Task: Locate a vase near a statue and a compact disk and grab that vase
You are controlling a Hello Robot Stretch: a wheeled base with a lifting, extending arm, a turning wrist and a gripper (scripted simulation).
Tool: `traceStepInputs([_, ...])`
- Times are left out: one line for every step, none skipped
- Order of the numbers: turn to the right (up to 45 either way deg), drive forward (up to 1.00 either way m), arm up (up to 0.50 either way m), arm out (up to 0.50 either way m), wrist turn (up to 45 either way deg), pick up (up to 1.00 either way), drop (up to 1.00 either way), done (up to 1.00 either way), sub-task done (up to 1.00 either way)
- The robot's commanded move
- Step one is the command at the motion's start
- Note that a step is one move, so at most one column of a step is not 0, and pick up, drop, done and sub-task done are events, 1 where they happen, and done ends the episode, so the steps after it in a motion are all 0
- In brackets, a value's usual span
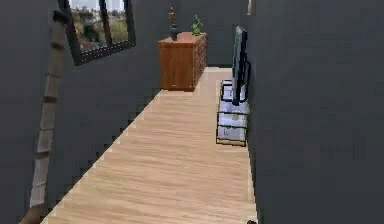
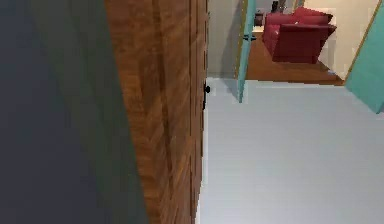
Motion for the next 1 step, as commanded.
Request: traceStepInputs([0.0, 1.0, 0.0, 0.0, 0.0, 0.0, 0.0, 0.0, 0.0])
